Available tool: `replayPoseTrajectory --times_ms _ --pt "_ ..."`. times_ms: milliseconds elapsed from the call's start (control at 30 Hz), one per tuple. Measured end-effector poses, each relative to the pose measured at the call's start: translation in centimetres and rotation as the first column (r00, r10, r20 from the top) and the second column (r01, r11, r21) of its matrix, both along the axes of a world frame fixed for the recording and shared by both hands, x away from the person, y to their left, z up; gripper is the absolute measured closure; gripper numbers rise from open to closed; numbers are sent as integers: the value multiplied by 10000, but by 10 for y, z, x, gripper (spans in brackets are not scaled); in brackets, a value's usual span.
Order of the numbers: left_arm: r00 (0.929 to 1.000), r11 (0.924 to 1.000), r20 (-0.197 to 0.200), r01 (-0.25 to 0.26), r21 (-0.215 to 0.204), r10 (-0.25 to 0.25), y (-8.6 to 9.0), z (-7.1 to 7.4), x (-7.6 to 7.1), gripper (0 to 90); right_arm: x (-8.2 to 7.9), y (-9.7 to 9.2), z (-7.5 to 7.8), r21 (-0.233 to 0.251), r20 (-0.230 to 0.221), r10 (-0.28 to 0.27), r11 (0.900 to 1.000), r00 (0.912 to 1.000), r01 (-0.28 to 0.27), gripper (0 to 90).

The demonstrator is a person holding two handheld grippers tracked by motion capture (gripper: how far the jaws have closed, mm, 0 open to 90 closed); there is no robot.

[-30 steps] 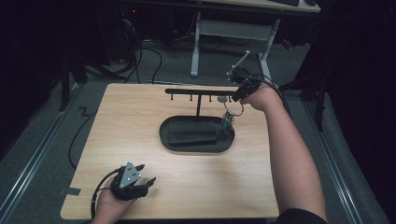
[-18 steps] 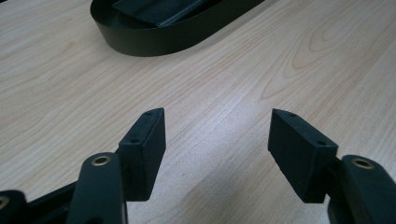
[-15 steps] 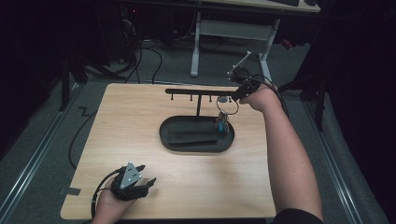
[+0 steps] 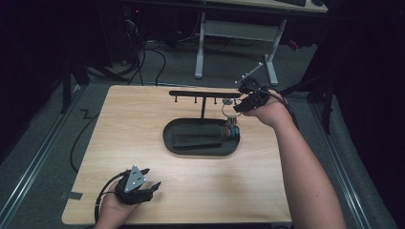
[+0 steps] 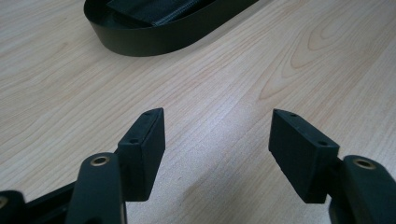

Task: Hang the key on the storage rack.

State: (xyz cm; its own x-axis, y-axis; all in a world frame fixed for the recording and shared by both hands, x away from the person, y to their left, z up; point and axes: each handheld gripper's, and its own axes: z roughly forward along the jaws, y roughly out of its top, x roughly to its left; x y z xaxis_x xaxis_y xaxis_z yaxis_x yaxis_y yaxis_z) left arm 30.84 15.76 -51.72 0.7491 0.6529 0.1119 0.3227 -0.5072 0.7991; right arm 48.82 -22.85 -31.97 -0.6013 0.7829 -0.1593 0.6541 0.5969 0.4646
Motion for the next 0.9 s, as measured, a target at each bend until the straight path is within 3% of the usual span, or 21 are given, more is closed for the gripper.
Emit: replayPoseTrajectory --times_ms 133,400,500,700,833,900 --pt "10000 10000 -83 55 -23 -55 -2 -1 0 366 -10 -5 -12 230 172 -160 9996 9997 156 446" --pt "9998 9999 -110 169 15 -169 -5 -2 -2 366 -32 -6 -38 470 555 100 9988 9984 -126 409" --pt "9998 9999 -83 164 14 -164 -6 -2 -3 365 -43 -7 -53 715 1005 -12 9974 9949 -60 390" --pt "9998 9999 -139 141 36 -140 -5 -3 -2 365 -57 -12 -72 1374 1589 -299 9905 9868 79 385" --pt "9998 9998 -131 174 18 -174 -6 -4 -3 365 -65 -13 -81 1833 1645 -304 9831 9859 -3 380" --pt "9996 9997 -160 213 83 -212 -6 -4 -3 365 -73 -13 -86 2088 2016 -392 9779 9787 -39 387"
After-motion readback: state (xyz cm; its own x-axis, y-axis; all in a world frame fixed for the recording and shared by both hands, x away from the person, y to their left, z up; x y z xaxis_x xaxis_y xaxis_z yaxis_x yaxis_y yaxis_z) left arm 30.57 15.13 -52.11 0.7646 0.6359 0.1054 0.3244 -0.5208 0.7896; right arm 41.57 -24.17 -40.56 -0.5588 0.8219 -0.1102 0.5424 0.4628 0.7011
